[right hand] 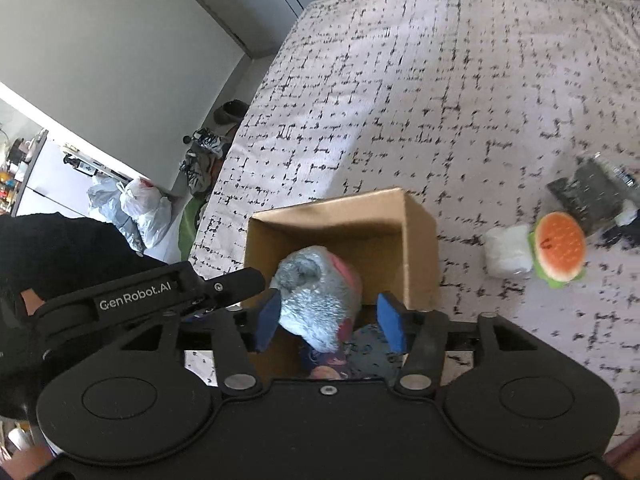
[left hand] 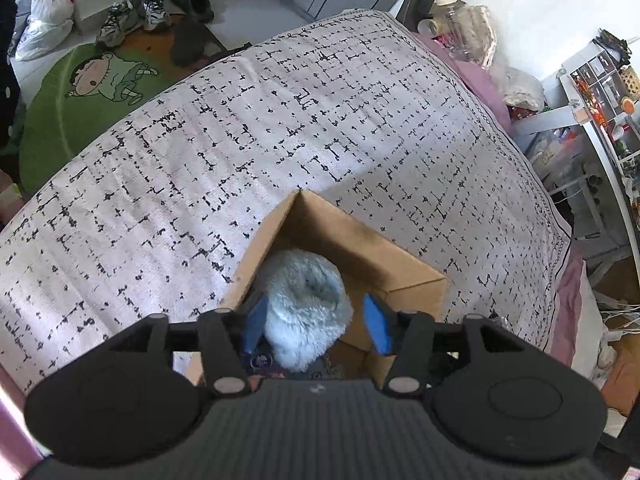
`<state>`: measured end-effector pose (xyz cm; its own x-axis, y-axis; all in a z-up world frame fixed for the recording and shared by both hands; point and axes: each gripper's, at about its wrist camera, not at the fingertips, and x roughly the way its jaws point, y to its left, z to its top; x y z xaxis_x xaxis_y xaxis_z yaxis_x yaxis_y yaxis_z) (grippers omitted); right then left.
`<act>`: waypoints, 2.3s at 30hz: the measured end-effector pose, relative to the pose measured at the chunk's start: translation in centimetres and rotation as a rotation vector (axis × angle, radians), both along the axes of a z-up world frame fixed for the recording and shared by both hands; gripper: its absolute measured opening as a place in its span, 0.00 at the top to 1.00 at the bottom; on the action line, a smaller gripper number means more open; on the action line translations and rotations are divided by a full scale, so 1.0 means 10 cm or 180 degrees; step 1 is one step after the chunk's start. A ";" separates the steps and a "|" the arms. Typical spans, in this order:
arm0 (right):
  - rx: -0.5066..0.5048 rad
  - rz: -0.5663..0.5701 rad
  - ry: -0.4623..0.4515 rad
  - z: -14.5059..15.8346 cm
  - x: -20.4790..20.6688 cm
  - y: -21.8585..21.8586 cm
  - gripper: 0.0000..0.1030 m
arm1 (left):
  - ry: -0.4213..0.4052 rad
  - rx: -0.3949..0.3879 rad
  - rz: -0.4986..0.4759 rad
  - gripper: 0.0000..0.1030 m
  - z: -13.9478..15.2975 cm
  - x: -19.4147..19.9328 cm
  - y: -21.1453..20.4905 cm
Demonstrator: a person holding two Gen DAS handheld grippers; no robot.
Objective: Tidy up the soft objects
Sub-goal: 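Lower the fluffy plush into the box and open both tools, then move both tools toward the burger plush and black bag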
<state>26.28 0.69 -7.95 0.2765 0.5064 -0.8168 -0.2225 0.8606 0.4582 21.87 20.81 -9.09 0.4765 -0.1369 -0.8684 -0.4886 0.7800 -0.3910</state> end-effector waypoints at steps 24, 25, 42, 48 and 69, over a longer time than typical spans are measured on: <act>0.0012 -0.0298 -0.0422 0.25 -0.20 -1.07 0.06 | -0.0104 0.0282 -0.0230 0.25 0.36 -0.20 -0.75; 0.0018 -0.0314 -0.0427 0.25 -0.20 -1.11 0.05 | -0.0112 0.0293 -0.0250 0.25 0.37 -0.20 -0.79; 0.0094 -0.0625 -0.0371 0.15 -0.14 -1.91 0.04 | -0.0116 0.0384 -0.0472 0.25 0.44 -0.12 -1.43; 0.0122 -0.0710 -0.0338 0.08 -0.08 -2.15 0.04 | -0.0097 0.0391 -0.0550 0.25 0.41 -0.05 -1.63; 0.0295 -0.1015 -0.0138 -0.30 0.25 -2.75 0.16 | -0.0051 0.0344 -0.0580 0.25 0.16 0.34 -2.17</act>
<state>28.73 -26.85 -10.94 0.4665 0.4602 -0.7554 0.0305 0.8452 0.5337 25.28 -0.91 -7.53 0.4662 -0.1283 -0.8753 -0.3301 0.8927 -0.3067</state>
